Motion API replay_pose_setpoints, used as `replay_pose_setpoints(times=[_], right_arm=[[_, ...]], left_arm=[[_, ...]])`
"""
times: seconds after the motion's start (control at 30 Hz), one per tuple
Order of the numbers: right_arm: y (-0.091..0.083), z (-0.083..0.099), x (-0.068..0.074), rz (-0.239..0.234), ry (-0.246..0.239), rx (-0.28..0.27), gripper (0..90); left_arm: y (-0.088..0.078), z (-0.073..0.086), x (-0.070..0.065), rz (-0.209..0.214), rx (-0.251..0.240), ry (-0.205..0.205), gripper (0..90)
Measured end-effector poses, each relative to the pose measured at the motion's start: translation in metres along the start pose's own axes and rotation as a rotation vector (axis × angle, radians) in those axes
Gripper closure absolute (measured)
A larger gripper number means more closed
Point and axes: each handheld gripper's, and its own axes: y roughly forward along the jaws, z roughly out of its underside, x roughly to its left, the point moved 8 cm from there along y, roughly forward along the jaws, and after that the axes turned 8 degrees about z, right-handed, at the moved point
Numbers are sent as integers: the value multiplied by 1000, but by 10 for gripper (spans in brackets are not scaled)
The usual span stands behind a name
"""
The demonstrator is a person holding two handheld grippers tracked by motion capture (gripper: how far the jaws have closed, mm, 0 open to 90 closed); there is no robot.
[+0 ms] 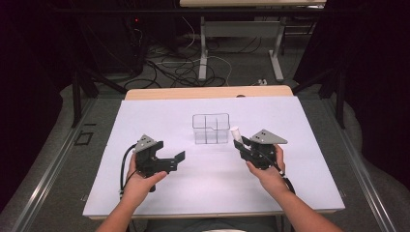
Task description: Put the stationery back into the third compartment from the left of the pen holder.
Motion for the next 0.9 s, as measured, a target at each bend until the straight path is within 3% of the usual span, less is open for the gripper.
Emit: replay_pose_setpoints(times=[0.2,0.33,0.67,0.9], right_arm=[[-2,1,9,-26,-8,2,696],[-1,3,16,-53,-19,19,696],[-2,2,43,-149,-17,21,696],[-2,2,59,-159,-25,1,696]], left_arm=[[20,-12,-19,37,-1,16,164],[28,-14,-27,63,8,14,168],[31,-19,-39,100,-7,6,285],[31,-25,-50,141,3,-11,318]])
